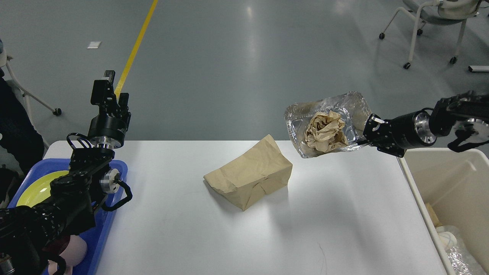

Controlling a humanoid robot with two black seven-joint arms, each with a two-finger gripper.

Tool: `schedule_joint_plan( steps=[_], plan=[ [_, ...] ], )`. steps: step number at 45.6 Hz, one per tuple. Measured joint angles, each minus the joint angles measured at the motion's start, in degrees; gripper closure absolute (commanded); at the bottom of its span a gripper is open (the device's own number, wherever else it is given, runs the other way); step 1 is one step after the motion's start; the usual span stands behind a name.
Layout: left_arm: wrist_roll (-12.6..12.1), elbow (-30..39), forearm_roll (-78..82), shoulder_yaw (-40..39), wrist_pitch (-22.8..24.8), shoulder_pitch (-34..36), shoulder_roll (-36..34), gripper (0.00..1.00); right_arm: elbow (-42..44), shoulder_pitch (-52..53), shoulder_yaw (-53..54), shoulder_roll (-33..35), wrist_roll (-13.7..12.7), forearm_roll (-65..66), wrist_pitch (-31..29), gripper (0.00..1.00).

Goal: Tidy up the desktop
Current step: 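Grasp the foil tray with crumpled paper and drop it into the bin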

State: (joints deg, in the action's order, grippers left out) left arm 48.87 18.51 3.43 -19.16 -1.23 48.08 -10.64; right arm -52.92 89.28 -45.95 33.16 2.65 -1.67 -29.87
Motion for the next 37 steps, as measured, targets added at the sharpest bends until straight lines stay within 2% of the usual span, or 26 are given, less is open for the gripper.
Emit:
schedule_joint_plan(
  steps=[10,18,31,37],
  plan=[
    [0.0,0.0,0.0,0.0,0.0,0.0,0.0,0.03,4.59,2.15,-1.0,-2.69,-0.31,-0.01,0.67,1.0],
    [0.0,0.02,0.0,0.0,0.0,0.0,0.0,0.03,13.51,-4.5,-2.31,-5.56,-0.45,-1.08,2.16,1.0],
    [0.0,0.0,0.0,0.0,0.0,0.0,0.0,0.03,19.3,-12.88,-1.77,-5.1,-0.53,-1.91,13.1,1.0],
    [0.0,0.0,0.0,0.0,0.0,0.0,0.0,0.03,20.47,-17.15,-1.7,-3.79,-0.54,-7.17,18.64,1.0]
  ],
)
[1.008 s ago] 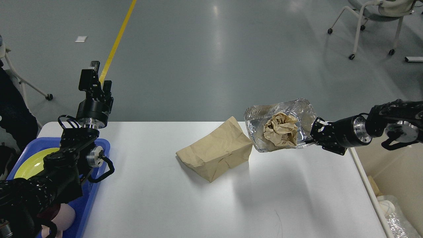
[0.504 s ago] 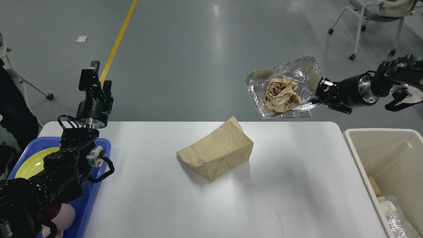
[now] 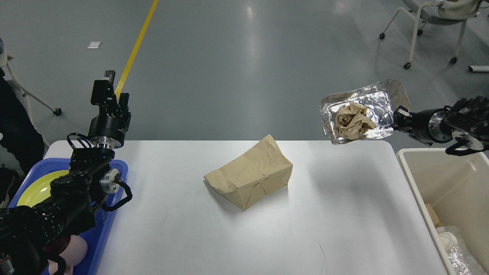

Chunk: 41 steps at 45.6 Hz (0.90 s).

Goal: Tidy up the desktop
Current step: 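Grasp the foil tray with crumpled paper and drop it into the bin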

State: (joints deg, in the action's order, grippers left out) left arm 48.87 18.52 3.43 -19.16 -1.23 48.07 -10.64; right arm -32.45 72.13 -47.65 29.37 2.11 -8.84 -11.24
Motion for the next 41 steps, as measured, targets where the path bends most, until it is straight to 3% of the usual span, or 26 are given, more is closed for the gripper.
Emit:
schedule_joint_plan(
  steps=[17,28,37,38,41],
  plan=[
    [0.0,0.0,0.0,0.0,0.0,0.0,0.0,0.03,2.76,-8.93,0.05,0.38,0.0,-10.84,10.26,1.0],
    [0.0,-0.01,0.0,0.0,0.0,0.0,0.0,0.03,2.92,-15.4,0.38,0.45,0.04,-19.28,23.18,1.0],
    [0.0,0.0,0.0,0.0,0.0,0.0,0.0,0.03,4.63,-20.54,5.43,1.17,0.09,-20.72,28.67,1.0],
    [0.0,0.0,0.0,0.0,0.0,0.0,0.0,0.03,4.91,-21.31,6.37,1.35,0.1,-20.75,29.11,0.97],
    [0.0,0.0,0.0,0.0,0.0,0.0,0.0,0.03,5.44,-23.43,8.61,1.85,0.1,-20.78,30.07,0.69]
  ],
)
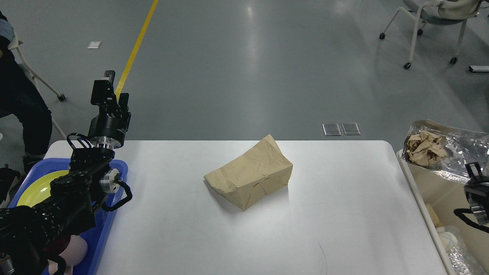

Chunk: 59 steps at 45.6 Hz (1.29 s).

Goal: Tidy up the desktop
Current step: 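Grasp the foil tray with crumpled paper and drop it into the bin, then reach the right gripper to the brown paper bag and grasp it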

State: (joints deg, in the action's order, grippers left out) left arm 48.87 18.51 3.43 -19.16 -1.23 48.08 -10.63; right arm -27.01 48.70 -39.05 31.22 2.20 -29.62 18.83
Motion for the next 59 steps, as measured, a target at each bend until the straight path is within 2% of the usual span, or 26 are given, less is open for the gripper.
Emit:
schedule_joint_plan(
  steps=[4,6,10,11,28,36,37,44,46,50,59],
  plan=[
    [0.0,0.0,0.0,0.0,0.0,0.0,0.0,0.03,0.23,-1.97,1.27,0.57,0.0,-0.01,0.53,0.33],
    [0.0,0.0,0.0,0.0,0.0,0.0,0.0,0.03,0.27,-2.51,1.44,0.86,0.0,0.0,0.61,0.19],
    [0.0,0.0,0.0,0.0,0.01,0.0,0.0,0.03,0.3,-3.56,1.54,1.29,0.0,0.65,0.66,0.02],
    [0.0,0.0,0.0,0.0,0.01,0.0,0.0,0.03,0.31,-3.91,1.56,1.39,0.0,0.83,0.66,0.0],
    [0.0,0.02,0.0,0.0,0.0,0.0,0.0,0.03,-0.52,-3.88,1.14,1.58,0.11,1.32,-0.23,0.0],
    [0.0,0.03,0.02,0.0,0.01,0.0,0.0,0.03,-6.75,7.97,-1.75,0.45,0.21,2.26,-0.38,0.0],
    [0.0,0.01,0.0,0.0,0.01,0.0,0.0,0.03,-9.3,12.07,-4.61,-0.61,0.21,3.96,-0.39,0.0],
    [0.0,0.0,0.02,0.0,0.01,0.0,0.01,0.03,-13.13,21.8,-13.25,-7.0,0.19,9.02,-2.01,0.0],
    [0.0,-0.01,0.0,0.0,0.0,0.0,0.01,0.03,-13.9,24.56,-14.73,-8.82,0.18,9.56,-3.94,0.0],
    [0.0,0.02,0.0,0.0,0.0,0.0,0.01,0.03,-16.01,30.92,-16.52,-12.08,0.12,9.74,-11.79,0.0],
    [0.0,-0.02,0.0,0.0,0.0,0.0,0.0,0.03,-21.52,45.07,-17.32,-17.18,0.08,9.52,-38.35,0.0]
  ],
)
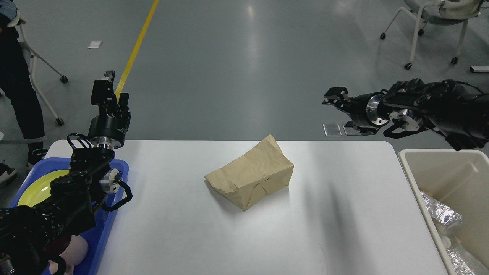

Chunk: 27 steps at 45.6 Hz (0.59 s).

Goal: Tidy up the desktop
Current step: 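Reach the right gripper to the brown paper bag and grasp it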

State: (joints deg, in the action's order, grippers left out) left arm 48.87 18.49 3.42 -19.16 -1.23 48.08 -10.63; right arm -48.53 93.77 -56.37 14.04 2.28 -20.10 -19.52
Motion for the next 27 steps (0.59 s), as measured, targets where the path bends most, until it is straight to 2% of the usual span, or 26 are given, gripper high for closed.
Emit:
schedule_joint_plan(
  steps=[7,11,20,27],
  plan=[
    [0.0,0.02,0.0,0.0,0.0,0.0,0.0,0.03,-1.64,7.98,-0.69,-3.0,-0.01,0.02,-17.55,0.0],
    [0.0,0.02,0.01,0.0,0.01,0.0,0.0,0.03,-4.72,12.63,-0.82,-3.6,0.0,0.05,-23.45,0.0],
    [0.0,0.01,0.0,0.0,0.0,0.0,0.0,0.03,-11.64,20.63,-0.42,-3.64,0.05,-0.12,-24.86,0.0],
    [0.0,0.01,0.01,0.0,0.01,0.0,0.0,0.03,-11.59,16.34,-0.22,-4.9,0.05,-0.6,-20.3,0.0]
  ],
)
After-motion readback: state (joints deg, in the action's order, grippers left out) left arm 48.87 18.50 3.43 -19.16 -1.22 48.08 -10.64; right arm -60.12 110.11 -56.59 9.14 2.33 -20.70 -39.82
